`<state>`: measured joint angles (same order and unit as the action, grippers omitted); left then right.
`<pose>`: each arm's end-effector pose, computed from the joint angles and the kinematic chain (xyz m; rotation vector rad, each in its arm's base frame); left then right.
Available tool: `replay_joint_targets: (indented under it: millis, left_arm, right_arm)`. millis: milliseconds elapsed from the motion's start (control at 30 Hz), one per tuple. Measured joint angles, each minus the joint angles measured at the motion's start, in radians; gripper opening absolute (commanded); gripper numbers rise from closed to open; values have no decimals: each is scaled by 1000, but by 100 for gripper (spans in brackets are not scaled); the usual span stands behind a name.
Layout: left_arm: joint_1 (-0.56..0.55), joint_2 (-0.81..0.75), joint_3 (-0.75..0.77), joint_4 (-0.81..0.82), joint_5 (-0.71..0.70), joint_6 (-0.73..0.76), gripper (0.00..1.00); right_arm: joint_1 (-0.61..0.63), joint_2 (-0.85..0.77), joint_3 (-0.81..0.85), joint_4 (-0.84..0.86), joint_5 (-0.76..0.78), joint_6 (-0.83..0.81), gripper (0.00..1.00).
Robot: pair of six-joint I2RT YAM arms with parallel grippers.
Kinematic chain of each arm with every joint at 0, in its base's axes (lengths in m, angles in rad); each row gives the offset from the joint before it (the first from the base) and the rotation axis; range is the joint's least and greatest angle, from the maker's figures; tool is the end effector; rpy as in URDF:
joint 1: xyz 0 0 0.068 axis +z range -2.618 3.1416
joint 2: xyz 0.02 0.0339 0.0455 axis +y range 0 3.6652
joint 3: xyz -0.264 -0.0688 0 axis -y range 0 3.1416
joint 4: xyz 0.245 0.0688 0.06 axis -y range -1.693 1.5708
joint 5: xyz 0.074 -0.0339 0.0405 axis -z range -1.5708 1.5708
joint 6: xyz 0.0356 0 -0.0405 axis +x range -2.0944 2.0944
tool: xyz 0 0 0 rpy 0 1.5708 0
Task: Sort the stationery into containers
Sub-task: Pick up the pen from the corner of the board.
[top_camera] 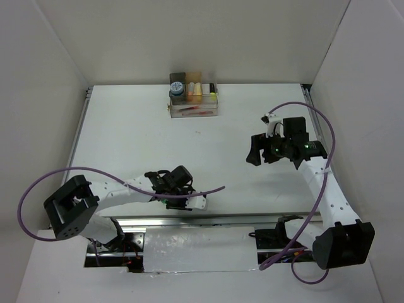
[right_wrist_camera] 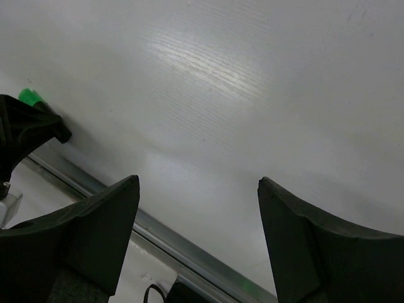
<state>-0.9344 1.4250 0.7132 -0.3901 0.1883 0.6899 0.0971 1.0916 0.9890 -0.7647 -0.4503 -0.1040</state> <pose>0.1465 -0.2095 0.1629 1.9869 1.8001 -0.3293 0.2142 0.0364 0.3015 -0.4390 2.3536 0.5434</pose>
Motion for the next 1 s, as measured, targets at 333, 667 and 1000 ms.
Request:
replay_joint_targets:
  millis: [333, 667, 1000]
  left_arm:
    - [-8, 8, 0, 39, -23, -60, 1]
    - [243, -99, 172, 78, 160, -407, 0]
    - [613, -219, 408, 309, 150, -1262, 0]
  right_arm:
    - [-28, -33, 0, 1, -34, -4, 100]
    - [-83, -217, 0, 103, -52, 51, 100]
    - [-45, -262, 12, 283, -116, 238, 94]
